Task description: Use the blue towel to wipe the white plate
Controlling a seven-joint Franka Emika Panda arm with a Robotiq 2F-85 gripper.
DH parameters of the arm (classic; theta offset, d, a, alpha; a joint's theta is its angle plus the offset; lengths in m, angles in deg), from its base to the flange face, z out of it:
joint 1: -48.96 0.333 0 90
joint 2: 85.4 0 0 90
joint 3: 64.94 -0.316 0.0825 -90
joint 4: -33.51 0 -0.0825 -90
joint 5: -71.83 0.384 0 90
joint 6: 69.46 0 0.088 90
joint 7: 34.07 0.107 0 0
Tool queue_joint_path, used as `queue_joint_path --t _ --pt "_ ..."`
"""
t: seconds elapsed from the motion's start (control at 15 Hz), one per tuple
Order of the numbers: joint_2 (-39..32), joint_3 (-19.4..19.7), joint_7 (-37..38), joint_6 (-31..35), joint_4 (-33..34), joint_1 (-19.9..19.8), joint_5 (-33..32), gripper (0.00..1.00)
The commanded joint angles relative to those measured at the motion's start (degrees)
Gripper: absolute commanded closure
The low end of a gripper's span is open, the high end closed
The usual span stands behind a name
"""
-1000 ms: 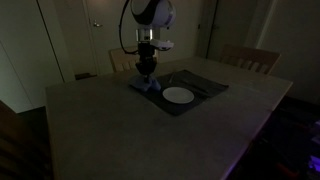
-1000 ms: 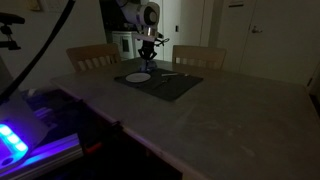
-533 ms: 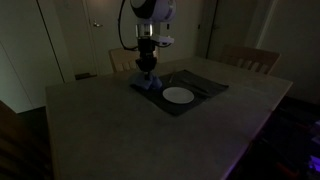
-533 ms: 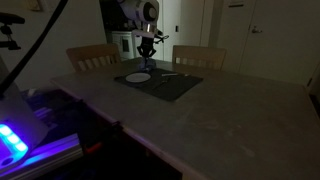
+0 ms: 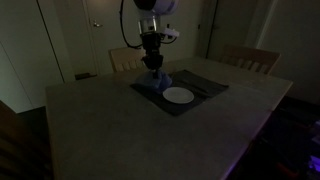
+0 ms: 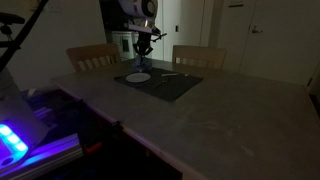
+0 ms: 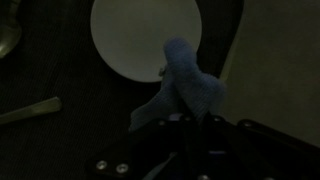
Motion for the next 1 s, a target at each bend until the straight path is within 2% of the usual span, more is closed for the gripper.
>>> queue_joint_path --t 0.0,0.2,0.47,0.93 --pt "4.3 0.0 0.04 -4.66 -5.58 0.01 -0.6 0.98" --pt "6.54 -0.04 0.56 -5.55 -9.35 -0.11 -0.16 0.98" --pt "8.71 0.04 0.9 -3.62 -13.75 -0.56 0.34 0.98" --pt "6.11 2.2 3.7 2.33 -13.4 -2.07 0.53 0.98"
